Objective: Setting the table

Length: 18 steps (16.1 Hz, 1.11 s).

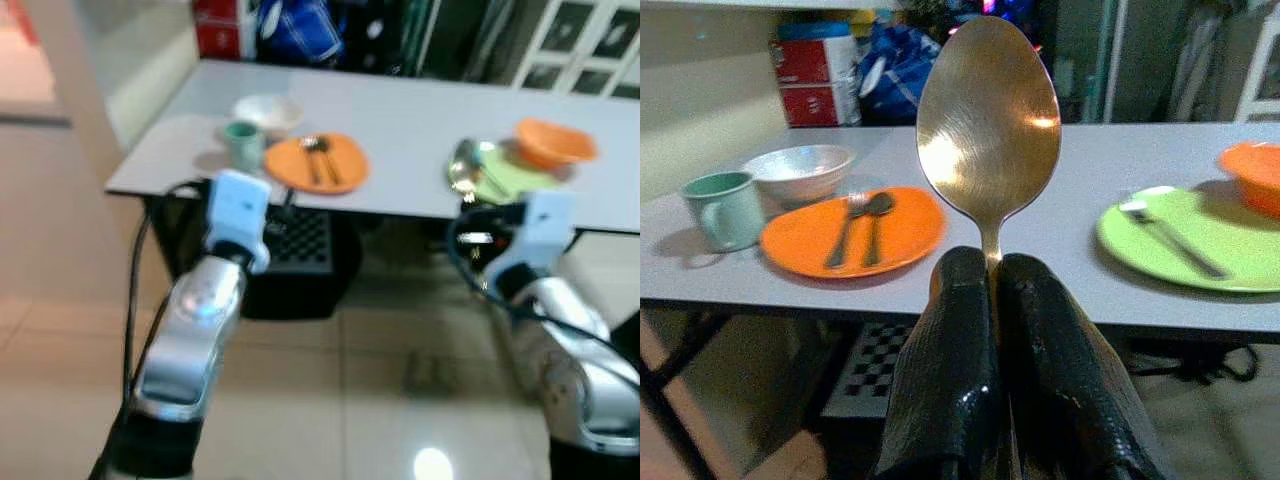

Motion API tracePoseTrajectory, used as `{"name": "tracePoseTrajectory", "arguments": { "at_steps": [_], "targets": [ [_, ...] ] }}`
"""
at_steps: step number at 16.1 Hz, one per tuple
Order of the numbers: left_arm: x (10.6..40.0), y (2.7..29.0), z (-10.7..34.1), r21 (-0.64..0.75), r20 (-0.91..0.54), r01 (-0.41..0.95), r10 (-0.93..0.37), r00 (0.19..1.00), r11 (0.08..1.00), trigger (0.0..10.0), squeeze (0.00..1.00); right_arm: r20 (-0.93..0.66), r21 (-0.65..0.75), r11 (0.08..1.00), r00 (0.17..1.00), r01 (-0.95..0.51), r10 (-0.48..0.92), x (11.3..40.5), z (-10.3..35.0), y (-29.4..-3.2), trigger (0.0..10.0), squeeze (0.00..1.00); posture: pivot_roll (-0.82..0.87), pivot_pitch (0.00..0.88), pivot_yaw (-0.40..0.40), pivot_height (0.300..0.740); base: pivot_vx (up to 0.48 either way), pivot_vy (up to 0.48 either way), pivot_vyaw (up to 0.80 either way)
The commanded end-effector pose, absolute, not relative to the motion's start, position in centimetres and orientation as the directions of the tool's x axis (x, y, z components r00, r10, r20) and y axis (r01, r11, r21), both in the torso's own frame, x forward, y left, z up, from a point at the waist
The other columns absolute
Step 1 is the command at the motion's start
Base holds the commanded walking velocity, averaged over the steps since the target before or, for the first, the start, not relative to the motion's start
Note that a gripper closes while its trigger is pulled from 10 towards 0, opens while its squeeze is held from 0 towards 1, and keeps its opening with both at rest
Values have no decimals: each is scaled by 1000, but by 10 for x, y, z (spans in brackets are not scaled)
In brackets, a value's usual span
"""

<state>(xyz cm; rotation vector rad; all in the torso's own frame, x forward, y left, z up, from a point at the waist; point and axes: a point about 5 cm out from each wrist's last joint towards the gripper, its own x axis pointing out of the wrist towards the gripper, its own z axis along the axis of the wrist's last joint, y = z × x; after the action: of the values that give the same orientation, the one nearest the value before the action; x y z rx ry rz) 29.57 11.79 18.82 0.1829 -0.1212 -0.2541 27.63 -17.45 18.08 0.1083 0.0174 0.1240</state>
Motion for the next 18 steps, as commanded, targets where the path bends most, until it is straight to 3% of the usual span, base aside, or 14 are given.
{"name": "tracePoseTrajectory", "arguments": {
  "at_steps": [1, 8, 10, 13, 18],
  "targets": [
    [297, 124, 192, 210, 110, 215, -242, 964, 954, 10000, 0, 10, 116, 982, 989, -149, 148, 277, 184, -169, 10000, 0, -36, 0, -45, 740, 0, -461, 0],
    [297, 121, 192, 212, 109, 233, -260, 959, 949, 10000, 0, -3, 121, 984, 991, -131, 133, 274, 180, -172, 10000, 0, -42, 0, -38, 740, 0, -461, 0],
    [297, 121, 189, 175, 81, 246, -263, 961, 953, 10000, 0, -6, 121, 985, 992, -127, 128, 274, 179, -172, 10000, 0, -42, 0, -38, 740, 0, 0, 0],
    [297, 122, 187, 158, 59, 241, -253, 966, 957, 10000, 0, -9, 122, 985, 992, -123, 125, 273, 178, -172, 10000, 0, -44, 0, -31, 740, 0, 480, 0],
    [301, 127, 191, 164, 83, 211, -226, 970, 964, 10000, 0, -17, 142, 984, 994, -106, 110, 274, 178, -173, 10000, 0, -47, 0, -27, 740, 0, 0, 0]
  ]
}}
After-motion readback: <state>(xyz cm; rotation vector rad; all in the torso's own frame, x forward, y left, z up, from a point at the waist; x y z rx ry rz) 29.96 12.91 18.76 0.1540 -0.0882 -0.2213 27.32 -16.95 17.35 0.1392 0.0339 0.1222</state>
